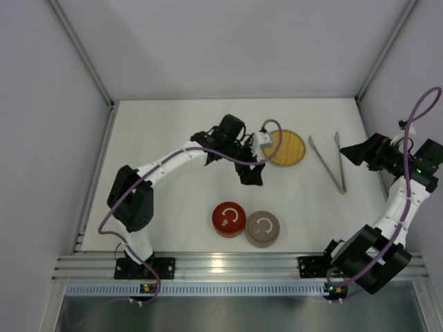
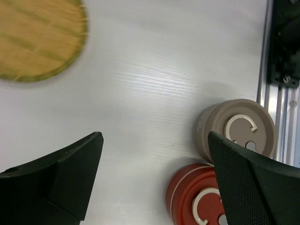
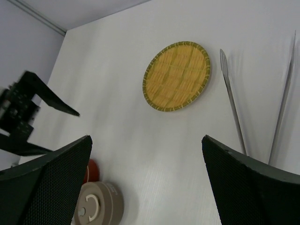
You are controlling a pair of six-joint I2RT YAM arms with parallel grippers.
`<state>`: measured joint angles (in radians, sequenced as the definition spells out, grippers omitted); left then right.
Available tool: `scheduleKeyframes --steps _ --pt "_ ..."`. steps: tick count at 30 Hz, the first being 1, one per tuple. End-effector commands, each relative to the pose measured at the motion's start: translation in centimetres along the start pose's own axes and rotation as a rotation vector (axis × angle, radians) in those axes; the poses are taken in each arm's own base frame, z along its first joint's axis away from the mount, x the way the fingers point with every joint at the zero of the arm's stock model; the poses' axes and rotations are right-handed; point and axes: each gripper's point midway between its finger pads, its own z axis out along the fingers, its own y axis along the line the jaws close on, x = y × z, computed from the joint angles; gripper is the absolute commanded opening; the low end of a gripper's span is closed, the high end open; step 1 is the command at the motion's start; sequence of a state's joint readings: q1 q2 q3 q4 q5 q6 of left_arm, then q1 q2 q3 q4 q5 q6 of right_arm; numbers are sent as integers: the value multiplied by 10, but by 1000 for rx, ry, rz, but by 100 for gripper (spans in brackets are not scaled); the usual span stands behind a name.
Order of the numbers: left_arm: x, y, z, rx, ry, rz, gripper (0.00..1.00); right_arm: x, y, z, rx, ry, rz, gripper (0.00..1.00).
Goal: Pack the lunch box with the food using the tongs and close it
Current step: Reset both arms
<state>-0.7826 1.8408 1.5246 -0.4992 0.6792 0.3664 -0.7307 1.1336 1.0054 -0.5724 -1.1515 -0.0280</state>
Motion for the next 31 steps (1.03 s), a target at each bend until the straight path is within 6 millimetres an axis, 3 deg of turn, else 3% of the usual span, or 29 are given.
scheduleKeyframes --steps 1,3,4,6,8,9,11,12,14,15,16,18,25,31 --pt "-62 25 -87 -184 -216 -201 98 -1 4 4 10 62 -103 99" --pt "-57 35 -116 -252 -231 -291 98 7 4 15 15 121 -123 99" --pt "-41 55 -137 -329 -224 -357 98 10 3 19 22 139 -133 99" --pt "-18 64 -160 -391 -216 -453 98 19 6 32 35 194 -183 99" --pt "19 86 -194 -477 -203 -571 98 25 4 40 72 235 -229 99" --pt "45 99 -216 -535 -202 -646 98 33 12 49 50 266 -262 100" --pt "71 99 -232 -529 -193 -732 98 39 13 55 60 292 -292 99" --pt "94 104 -249 -552 -201 -761 98 43 15 60 64 310 -317 99" --pt "114 103 -259 -568 -193 -779 98 50 13 65 77 326 -343 99" --pt "120 102 -266 -607 -179 -747 98 54 10 68 97 344 -371 99" --pt "144 102 -274 -648 -167 -786 98 58 8 69 109 351 -386 99" --pt "166 100 -283 -746 -127 -758 98 76 -8 73 166 368 -422 99" --pt "194 82 -293 -905 -65 -703 98 110 -23 73 184 420 -444 100" --pt "186 78 -300 -935 -96 -686 98 121 -19 73 179 432 -466 99"
